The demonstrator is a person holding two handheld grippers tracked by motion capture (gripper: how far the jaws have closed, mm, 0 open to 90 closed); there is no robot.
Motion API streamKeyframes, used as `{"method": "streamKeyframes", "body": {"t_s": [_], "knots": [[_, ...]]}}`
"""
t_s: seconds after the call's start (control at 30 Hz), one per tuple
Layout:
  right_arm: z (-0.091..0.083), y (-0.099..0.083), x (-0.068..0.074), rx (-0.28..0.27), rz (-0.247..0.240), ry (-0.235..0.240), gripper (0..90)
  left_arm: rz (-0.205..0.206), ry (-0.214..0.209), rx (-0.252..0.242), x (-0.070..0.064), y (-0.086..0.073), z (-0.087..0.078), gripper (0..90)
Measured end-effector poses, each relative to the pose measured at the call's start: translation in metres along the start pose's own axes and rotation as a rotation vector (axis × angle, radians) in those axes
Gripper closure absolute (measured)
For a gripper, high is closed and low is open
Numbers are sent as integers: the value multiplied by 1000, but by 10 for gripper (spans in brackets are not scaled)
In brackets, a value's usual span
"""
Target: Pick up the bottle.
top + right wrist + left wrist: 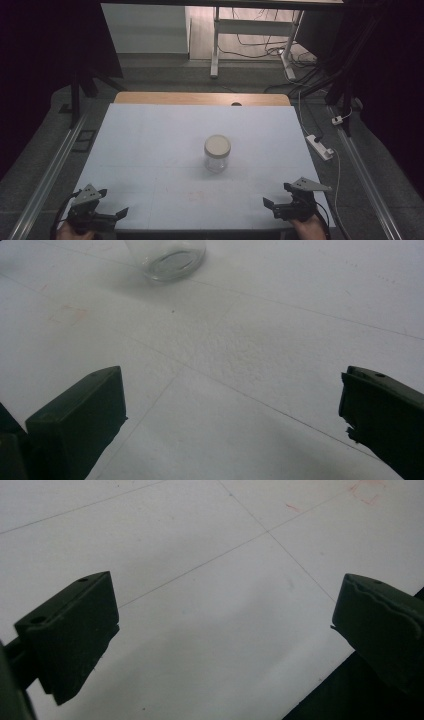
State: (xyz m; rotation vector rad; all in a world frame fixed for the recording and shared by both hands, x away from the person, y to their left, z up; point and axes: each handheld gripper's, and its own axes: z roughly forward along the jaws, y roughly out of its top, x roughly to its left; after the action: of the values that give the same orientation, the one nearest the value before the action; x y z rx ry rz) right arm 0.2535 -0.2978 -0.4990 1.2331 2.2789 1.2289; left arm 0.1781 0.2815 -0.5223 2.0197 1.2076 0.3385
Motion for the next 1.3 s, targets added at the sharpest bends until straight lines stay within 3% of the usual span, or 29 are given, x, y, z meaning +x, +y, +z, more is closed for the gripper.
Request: {"method": "streamKeyframes", "body": {"t_s": [0.17,0.7,1.1,1.3], "knots": [[1,0,2,9,-21,-1,0,-23,-13,-4,1,0,0,0],[3,1,8,36,-79,10,0,-8,-14,7,0,0,1,0],[1,4,8,49,-67,5,0,-15,-11,1,0,0,1,0],[3,6,8,42,-62,35,0,-22,-17,2,1,0,0,0]]}}
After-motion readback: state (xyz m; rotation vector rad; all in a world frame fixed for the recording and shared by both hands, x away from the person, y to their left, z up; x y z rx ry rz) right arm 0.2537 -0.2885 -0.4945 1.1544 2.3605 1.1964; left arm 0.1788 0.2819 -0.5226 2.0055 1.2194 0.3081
